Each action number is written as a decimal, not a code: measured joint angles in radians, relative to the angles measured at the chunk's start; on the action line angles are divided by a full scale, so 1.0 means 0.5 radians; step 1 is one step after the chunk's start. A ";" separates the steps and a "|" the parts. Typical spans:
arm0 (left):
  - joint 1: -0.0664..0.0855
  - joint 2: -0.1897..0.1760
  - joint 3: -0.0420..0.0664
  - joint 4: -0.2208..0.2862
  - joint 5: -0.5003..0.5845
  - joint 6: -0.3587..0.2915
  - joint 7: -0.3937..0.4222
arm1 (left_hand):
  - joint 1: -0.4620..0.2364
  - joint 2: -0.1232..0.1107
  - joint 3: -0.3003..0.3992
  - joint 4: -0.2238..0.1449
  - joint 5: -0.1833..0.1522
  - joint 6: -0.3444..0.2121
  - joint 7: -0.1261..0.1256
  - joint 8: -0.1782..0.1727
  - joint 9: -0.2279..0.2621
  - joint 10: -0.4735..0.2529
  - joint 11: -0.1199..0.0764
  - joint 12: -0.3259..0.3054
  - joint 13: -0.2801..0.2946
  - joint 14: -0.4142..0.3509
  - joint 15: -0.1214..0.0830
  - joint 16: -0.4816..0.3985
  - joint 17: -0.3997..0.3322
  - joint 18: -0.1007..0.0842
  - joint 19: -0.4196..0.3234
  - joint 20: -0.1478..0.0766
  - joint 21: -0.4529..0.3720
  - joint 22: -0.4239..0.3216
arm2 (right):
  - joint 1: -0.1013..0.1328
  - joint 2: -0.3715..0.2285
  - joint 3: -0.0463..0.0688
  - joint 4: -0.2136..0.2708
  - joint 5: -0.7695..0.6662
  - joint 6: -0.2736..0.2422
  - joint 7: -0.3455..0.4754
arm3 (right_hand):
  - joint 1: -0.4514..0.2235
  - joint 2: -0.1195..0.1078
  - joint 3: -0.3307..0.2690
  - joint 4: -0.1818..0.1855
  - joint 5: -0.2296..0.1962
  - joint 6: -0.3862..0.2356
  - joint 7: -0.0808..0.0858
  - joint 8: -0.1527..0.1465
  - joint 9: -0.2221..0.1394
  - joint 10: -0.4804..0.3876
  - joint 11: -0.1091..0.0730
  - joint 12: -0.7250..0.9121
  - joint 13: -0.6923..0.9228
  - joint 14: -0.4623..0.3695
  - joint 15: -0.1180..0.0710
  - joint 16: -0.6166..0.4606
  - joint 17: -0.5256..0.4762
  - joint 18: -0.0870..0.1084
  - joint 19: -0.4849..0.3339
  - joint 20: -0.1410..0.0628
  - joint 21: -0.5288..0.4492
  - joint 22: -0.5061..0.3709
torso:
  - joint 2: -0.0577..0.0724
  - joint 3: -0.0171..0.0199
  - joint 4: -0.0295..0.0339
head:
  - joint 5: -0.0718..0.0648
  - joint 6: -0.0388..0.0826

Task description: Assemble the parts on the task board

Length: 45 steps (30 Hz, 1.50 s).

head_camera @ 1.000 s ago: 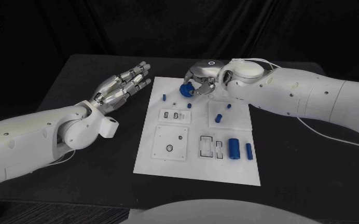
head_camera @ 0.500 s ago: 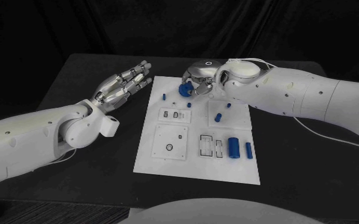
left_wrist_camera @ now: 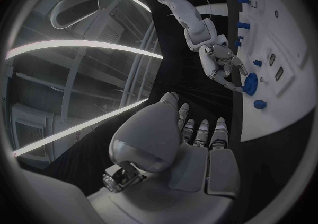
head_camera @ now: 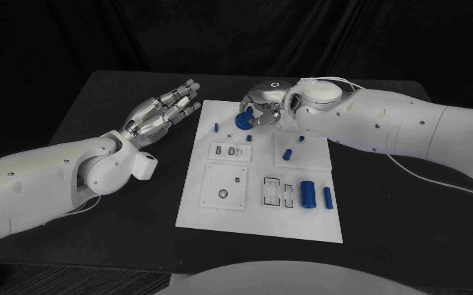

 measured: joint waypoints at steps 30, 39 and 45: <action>0.000 -0.039 0.000 0.006 0.000 0.009 0.000 | 0.000 0.000 0.011 0.000 0.000 0.007 0.007 0.008 0.000 0.006 0.006 0.000 0.002 0.007 0.007 0.000 0.000 0.000 0.007 0.007 0.000 0.002 | 0.184 -0.878 0.001 0.724 -0.007 -0.219 -0.029 | -0.064 0.026 -0.132 0.090 -0.518 0.165 -0.021 0.040 -0.034 0.008 -0.022 0.000 0.000 0.003 -0.026 0.024 0.000 0.000 0.119 -0.019 0.130 -0.001 | -0.003 0.0006 -0.007 | 0.080 0.009; 0.000 -0.024 0.000 0.002 0.000 0.008 0.000 | 0.000 0.000 0.011 0.000 0.000 0.007 0.007 0.008 0.000 0.006 0.006 0.000 0.002 0.007 0.007 0.000 0.000 0.000 0.007 0.007 0.000 0.002 | 0.104 -1.141 -0.003 0.838 -0.023 -0.270 -0.107 | -0.064 0.026 -0.184 0.128 -0.562 0.060 -0.039 0.040 -0.027 0.008 -0.036 0.000 0.000 -0.002 -0.031 0.023 0.000 0.000 0.122 -0.022 0.140 -0.001 | -0.002 -0.0012 -0.013 | 0.026 0.005; -0.002 -0.015 0.000 -0.004 0.000 0.009 0.000 | 0.000 0.000 0.011 0.000 0.008 0.007 0.007 0.008 0.000 0.006 0.006 0.000 0.001 0.007 0.007 0.000 0.000 0.000 0.007 0.007 0.000 0.002 | 0.037 -1.150 -0.003 0.790 -0.035 -0.319 -0.118 | -0.064 0.025 -0.218 0.162 -0.596 0.022 -0.042 0.065 -0.016 0.008 -0.036 0.000 0.000 0.004 -0.040 0.023 0.000 0.000 0.129 -0.029 0.124 -0.001 | -0.002 -0.0015 -0.016 | 0.007 0.011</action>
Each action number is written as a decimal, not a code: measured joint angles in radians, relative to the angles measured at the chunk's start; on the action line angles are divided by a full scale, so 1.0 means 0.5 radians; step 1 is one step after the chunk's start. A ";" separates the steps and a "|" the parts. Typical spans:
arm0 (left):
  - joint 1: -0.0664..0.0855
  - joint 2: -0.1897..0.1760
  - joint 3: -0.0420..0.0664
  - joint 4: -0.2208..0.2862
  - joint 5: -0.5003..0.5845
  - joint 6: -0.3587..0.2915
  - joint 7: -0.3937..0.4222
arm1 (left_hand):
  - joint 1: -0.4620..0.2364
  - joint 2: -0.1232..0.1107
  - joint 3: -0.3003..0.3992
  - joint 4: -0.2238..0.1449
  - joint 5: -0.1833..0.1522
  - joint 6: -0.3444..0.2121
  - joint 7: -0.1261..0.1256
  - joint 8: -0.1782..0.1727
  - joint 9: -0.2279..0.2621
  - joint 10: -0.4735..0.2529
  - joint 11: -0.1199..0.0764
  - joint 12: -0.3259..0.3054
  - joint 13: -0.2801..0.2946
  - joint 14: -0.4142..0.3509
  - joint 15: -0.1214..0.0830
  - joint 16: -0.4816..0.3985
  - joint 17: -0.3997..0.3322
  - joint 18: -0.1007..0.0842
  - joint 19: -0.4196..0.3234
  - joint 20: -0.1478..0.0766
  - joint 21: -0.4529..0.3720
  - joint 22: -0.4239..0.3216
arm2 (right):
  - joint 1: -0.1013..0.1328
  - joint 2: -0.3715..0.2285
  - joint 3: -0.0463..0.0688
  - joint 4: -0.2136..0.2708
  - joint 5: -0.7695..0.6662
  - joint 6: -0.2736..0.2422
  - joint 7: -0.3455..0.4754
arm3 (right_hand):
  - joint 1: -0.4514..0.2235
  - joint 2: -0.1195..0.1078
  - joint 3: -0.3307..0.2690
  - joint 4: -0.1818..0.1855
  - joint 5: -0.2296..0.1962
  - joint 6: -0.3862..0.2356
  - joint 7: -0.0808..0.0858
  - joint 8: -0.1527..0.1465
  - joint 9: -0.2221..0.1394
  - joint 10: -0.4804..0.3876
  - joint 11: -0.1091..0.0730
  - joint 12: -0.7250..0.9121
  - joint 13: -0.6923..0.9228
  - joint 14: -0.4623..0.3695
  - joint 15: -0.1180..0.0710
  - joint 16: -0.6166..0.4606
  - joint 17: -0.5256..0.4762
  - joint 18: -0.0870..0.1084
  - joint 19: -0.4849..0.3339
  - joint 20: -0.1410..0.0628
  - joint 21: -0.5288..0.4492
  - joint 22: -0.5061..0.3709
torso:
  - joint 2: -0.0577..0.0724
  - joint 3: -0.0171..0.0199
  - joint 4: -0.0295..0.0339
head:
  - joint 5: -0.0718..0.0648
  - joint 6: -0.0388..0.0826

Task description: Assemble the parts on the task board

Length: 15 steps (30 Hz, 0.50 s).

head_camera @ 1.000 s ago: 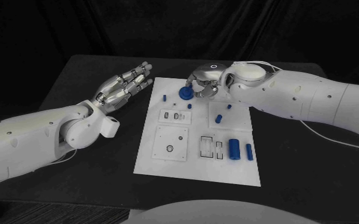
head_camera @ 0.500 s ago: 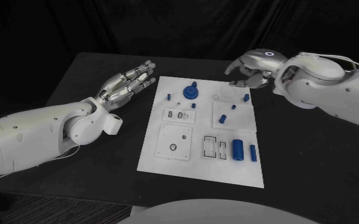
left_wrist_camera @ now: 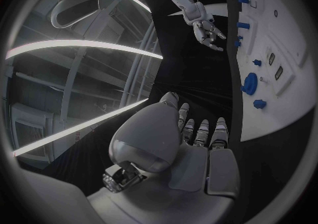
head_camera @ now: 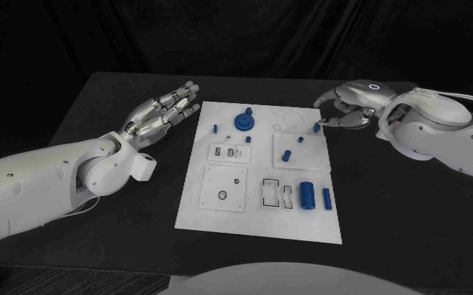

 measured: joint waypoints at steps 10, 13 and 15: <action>-0.001 0.011 0.000 -0.001 0.000 0.003 0.000 | 0.000 0.000 0.000 0.000 0.000 0.000 0.000 0.000 0.000 0.000 0.000 0.000 0.000 0.000 0.000 0.000 0.000 0.000 0.000 0.000 0.000 0.000 | -0.066 0.035 0.000 -0.109 -0.010 -0.035 -0.009 | -0.010 -0.010 -0.067 0.067 -0.082 -0.040 0.010 0.052 0.023 0.000 0.000 0.000 0.000 0.000 0.000 0.000 0.000 0.000 0.000 0.000 -0.039 0.000 | 0.003 0.0092 -0.008 | -0.001 -0.020; -0.001 0.011 0.000 -0.001 0.000 0.004 0.000 | 0.000 0.000 0.000 0.000 0.000 0.000 0.000 0.000 0.000 0.000 0.000 0.000 0.000 0.000 0.000 0.000 0.000 0.000 0.000 0.000 0.000 0.000 | -0.078 0.049 0.000 -0.135 -0.011 -0.036 -0.013 | -0.010 -0.010 -0.066 0.067 -0.082 -0.040 0.010 0.057 0.023 0.000 0.000 0.000 0.000 0.000 0.000 -0.011 0.000 0.000 -0.007 -0.007 -0.039 0.000 | 0.004 0.0098 -0.009 | -0.004 -0.024; -0.001 0.010 0.000 -0.001 0.000 0.004 0.000 | 0.000 0.000 0.000 0.000 0.000 0.000 0.000 0.000 0.000 0.000 0.000 0.000 0.000 0.000 0.000 0.000 0.000 0.000 0.000 0.000 0.000 0.000 | -0.085 0.059 0.000 -0.150 -0.011 -0.036 -0.016 | -0.010 -0.010 -0.072 0.072 -0.082 -0.040 0.010 0.060 0.025 0.000 0.000 0.000 0.000 0.000 0.000 -0.012 0.000 0.000 -0.007 -0.007 -0.049 0.000 | 0.004 0.0096 -0.008 | -0.009 -0.026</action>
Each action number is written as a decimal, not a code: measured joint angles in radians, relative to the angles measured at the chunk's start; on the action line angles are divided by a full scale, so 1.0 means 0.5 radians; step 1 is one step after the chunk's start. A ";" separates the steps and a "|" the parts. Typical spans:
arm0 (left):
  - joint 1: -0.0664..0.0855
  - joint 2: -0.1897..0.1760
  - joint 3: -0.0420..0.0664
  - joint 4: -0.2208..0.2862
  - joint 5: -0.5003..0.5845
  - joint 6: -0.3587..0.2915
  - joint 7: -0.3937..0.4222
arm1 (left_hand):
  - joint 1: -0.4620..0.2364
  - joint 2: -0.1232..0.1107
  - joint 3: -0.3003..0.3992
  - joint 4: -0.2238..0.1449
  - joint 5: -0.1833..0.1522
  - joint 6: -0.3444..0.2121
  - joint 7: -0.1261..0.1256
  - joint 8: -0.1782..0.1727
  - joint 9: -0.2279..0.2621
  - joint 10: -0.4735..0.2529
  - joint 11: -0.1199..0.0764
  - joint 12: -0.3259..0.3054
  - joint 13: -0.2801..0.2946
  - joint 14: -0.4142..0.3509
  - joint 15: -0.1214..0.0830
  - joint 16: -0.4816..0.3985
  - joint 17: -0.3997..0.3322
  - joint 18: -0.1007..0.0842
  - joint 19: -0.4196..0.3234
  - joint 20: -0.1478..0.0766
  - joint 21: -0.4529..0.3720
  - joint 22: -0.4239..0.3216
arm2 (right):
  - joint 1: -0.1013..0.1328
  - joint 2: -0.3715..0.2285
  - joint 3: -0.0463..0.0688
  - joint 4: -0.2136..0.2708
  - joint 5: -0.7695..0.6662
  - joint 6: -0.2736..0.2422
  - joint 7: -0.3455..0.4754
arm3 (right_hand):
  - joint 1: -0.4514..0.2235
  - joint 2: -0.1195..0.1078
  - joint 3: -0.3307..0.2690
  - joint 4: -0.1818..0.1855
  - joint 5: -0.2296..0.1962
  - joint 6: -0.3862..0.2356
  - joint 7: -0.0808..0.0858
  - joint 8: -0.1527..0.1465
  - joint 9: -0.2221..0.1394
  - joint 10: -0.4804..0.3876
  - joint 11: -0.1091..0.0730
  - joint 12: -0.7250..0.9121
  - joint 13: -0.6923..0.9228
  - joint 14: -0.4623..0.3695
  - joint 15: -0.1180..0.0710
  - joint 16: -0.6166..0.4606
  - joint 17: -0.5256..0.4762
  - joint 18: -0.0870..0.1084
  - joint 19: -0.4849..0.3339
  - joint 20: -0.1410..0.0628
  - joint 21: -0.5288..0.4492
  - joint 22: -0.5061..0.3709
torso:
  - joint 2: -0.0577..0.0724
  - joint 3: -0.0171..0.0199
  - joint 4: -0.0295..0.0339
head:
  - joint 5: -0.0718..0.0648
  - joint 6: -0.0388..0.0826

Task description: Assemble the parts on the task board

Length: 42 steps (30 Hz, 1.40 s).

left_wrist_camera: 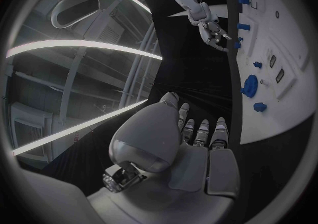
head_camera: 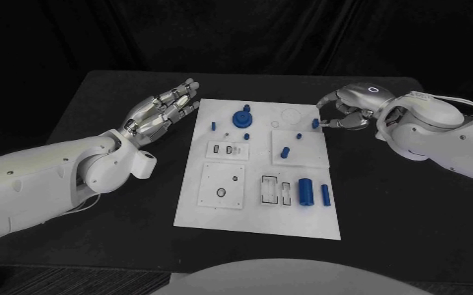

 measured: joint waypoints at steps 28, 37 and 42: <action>-0.002 0.000 0.000 -0.006 0.000 0.007 0.000 | 0.000 0.000 0.005 -0.006 0.000 0.000 0.000 0.000 0.000 0.000 0.000 0.000 0.000 0.000 0.000 0.000 0.000 0.000 0.000 0.000 0.000 0.000 | -0.084 0.105 0.001 -0.145 0.000 0.000 -0.024 | 0.044 0.005 -0.011 0.011 0.064 0.008 0.008 0.136 0.057 0.000 0.000 0.000 0.000 0.000 0.000 -0.080 0.000 0.000 -0.026 0.004 -0.087 0.001 | -0.003 -0.0079 0.004 | -0.007 -0.024; -0.003 0.002 0.000 -0.010 0.000 0.010 0.000 | 0.000 0.000 0.011 0.000 0.000 0.000 0.000 0.000 0.000 0.000 0.000 0.000 0.000 -0.007 0.007 0.000 0.000 0.000 -0.007 0.007 0.000 0.000 | -0.102 0.135 0.001 -0.179 0.000 0.000 -0.023 | 0.072 0.014 -0.017 0.017 0.130 0.045 -0.002 0.270 0.121 0.000 0.000 0.000 0.000 0.000 0.000 -0.112 0.000 0.000 -0.029 0.000 -0.122 0.001 | -0.004 -0.0073 0.006 | -0.008 -0.031; -0.004 0.002 0.000 -0.011 0.000 0.012 0.000 | 0.000 0.000 0.011 0.000 0.000 0.000 0.000 0.000 0.000 0.000 0.000 0.000 -0.001 -0.007 0.007 0.000 0.000 0.000 -0.007 0.007 0.000 0.000 | -0.112 0.151 0.001 -0.197 0.000 0.000 -0.021 | 0.083 0.024 -0.022 0.011 0.141 0.047 -0.004 0.316 0.151 0.000 0.000 0.000 0.000 0.000 0.000 -0.126 0.000 0.000 -0.029 0.000 -0.137 0.001 | -0.004 -0.0073 0.005 | -0.004 -0.034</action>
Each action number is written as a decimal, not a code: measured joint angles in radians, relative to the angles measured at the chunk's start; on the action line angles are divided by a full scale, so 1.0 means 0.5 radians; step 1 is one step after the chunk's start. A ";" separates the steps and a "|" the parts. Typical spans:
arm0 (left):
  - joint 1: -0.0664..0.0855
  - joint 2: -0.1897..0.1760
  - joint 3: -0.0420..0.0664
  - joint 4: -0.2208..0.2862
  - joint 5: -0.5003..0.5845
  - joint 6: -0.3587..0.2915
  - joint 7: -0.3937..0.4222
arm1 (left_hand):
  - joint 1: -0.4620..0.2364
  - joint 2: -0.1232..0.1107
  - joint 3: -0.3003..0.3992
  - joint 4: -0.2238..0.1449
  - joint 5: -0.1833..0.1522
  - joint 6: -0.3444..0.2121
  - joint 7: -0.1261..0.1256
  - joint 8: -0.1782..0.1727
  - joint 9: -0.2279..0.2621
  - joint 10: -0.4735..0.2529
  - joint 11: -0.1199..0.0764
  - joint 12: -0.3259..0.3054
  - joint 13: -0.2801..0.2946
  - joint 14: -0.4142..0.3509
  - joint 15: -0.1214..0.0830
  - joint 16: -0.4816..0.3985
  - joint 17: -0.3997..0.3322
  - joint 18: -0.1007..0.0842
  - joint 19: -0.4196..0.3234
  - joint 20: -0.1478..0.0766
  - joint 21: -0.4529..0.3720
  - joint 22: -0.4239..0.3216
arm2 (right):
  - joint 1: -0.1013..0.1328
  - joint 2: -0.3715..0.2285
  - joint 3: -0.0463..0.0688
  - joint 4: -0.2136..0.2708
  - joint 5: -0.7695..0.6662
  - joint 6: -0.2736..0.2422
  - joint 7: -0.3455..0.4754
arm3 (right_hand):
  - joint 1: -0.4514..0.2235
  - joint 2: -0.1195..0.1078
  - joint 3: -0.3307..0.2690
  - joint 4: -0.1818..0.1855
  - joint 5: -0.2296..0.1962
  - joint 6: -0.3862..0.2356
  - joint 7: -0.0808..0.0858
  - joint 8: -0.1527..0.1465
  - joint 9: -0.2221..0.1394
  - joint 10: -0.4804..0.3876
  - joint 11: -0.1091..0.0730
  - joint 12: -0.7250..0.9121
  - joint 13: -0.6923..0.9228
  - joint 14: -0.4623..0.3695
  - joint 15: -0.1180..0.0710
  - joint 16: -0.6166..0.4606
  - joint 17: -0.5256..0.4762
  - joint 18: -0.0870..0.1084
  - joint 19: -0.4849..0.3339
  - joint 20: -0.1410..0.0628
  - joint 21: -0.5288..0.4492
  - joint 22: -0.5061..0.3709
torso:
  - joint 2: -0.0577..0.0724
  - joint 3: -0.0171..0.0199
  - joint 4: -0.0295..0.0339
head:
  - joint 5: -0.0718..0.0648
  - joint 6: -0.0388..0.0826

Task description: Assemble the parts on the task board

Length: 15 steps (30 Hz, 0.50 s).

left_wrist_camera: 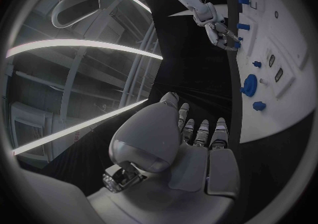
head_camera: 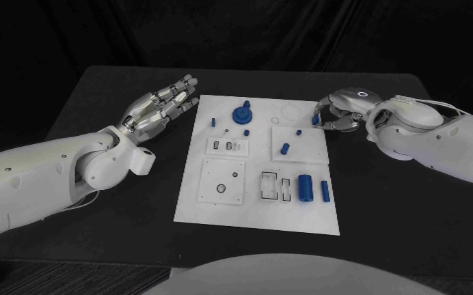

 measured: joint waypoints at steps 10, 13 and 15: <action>-0.001 0.003 0.000 -0.005 0.000 0.004 0.000 | 0.000 0.000 0.000 0.000 0.000 0.000 0.000 0.000 0.000 0.000 0.000 0.000 0.000 0.000 0.000 0.000 0.000 0.000 0.000 0.000 0.000 0.000 | -0.016 0.031 0.000 -0.023 0.000 -0.017 0.015 | 0.034 0.034 -0.005 -0.023 0.119 0.014 -0.014 0.150 0.100 -0.003 -0.012 0.000 0.000 -0.005 -0.010 -0.024 0.000 0.000 -0.007 -0.007 -0.031 0.000 | 0.000 0.0000 -0.001 | 0.003 -0.002; -0.001 0.003 0.000 -0.006 0.000 0.005 0.000 | 0.000 0.000 0.005 -0.005 0.000 -0.005 0.005 0.000 0.000 0.000 0.000 0.000 0.000 0.000 0.000 0.000 0.000 0.000 0.000 0.000 0.000 0.000 | -0.018 0.035 0.000 -0.026 0.000 -0.029 0.024 | 0.053 0.037 0.001 -0.028 0.164 0.014 -0.014 0.184 0.126 0.000 -0.015 0.000 0.000 0.000 -0.015 -0.024 0.000 0.000 -0.007 -0.007 -0.031 0.000 | 0.000 -0.0002 -0.001 | 0.005 -0.001; -0.001 0.003 0.000 -0.008 0.000 0.005 0.000 | 0.000 0.000 0.008 -0.009 0.000 -0.007 0.007 0.000 0.000 0.000 0.000 0.000 0.000 0.000 0.000 0.000 0.000 0.000 0.000 0.000 0.000 0.000 | -0.019 0.037 0.000 -0.027 0.000 -0.036 0.029 | 0.053 0.037 0.003 -0.031 0.190 0.014 -0.014 0.199 0.138 0.000 -0.015 0.000 0.000 0.000 -0.015 -0.024 0.000 0.000 -0.007 -0.007 -0.031 0.000 | 0.000 -0.0002 -0.001 | 0.006 -0.001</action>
